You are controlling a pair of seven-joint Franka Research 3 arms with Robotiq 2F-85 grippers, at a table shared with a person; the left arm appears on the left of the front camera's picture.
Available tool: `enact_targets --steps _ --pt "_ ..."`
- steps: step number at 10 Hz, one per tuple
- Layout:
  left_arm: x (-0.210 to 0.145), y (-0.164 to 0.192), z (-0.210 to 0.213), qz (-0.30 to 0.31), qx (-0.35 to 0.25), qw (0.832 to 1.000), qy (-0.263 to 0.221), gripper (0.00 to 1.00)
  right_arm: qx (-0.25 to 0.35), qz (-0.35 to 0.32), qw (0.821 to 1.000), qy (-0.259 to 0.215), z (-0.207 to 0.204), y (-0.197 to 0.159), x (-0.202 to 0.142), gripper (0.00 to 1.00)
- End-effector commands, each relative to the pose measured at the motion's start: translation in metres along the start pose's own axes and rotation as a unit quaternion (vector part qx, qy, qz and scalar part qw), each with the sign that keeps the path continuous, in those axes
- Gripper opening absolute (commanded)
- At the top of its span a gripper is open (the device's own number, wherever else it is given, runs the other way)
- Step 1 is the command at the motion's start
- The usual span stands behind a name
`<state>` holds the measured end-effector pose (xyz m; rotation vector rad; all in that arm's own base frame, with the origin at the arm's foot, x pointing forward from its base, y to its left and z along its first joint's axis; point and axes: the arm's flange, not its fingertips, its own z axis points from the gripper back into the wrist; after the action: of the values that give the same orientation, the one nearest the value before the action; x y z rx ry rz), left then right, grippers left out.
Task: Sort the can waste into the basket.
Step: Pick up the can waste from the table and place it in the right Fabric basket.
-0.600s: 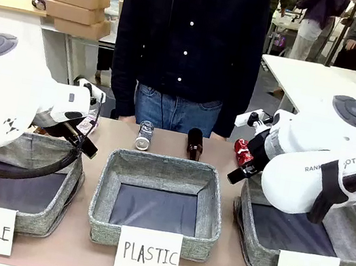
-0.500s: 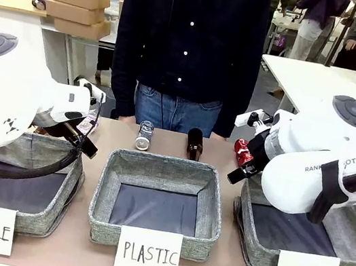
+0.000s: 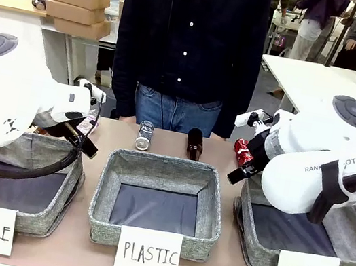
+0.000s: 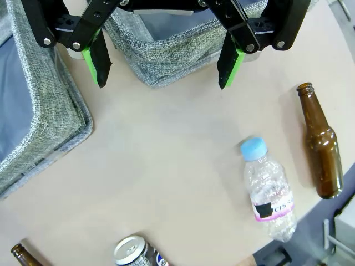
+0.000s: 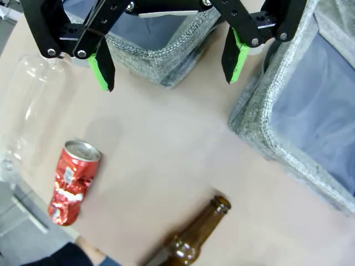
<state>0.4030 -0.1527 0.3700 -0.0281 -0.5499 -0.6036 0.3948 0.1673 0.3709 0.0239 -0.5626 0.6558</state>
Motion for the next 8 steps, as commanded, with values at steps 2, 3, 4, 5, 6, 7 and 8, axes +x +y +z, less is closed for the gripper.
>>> enact_targets --steps 2,3,4,5,6,7,8 --pt "0.000 0.001 0.000 0.001 0.000 1.000 0.000 1.00 0.000 0.000 1.000 0.000 0.000 0.000 0.000 1.00" --pt "0.000 0.001 0.000 0.001 0.000 1.000 0.000 1.00 0.000 0.000 1.000 0.000 0.000 0.000 0.000 1.00" --pt "0.000 0.001 0.000 0.001 0.000 1.000 0.000 1.00 0.000 0.000 1.000 0.000 0.000 0.000 0.000 1.00" --pt "0.000 0.000 0.000 0.000 0.000 1.000 0.000 1.00 0.000 0.000 1.000 0.000 0.000 0.000 0.000 1.00" --pt "0.016 -0.021 0.040 -0.006 0.002 1.000 -0.012 1.00 -0.017 -0.029 0.999 -0.004 0.037 0.000 0.015 1.00" --pt "0.024 -0.049 0.083 -0.004 0.022 1.000 -0.017 1.00 -0.020 -0.059 0.998 -0.020 0.082 0.004 0.022 1.00" --pt "0.018 -0.089 0.127 0.018 0.043 0.999 -0.003 1.00 -0.006 -0.082 0.997 0.000 0.127 0.018 0.014 1.00"
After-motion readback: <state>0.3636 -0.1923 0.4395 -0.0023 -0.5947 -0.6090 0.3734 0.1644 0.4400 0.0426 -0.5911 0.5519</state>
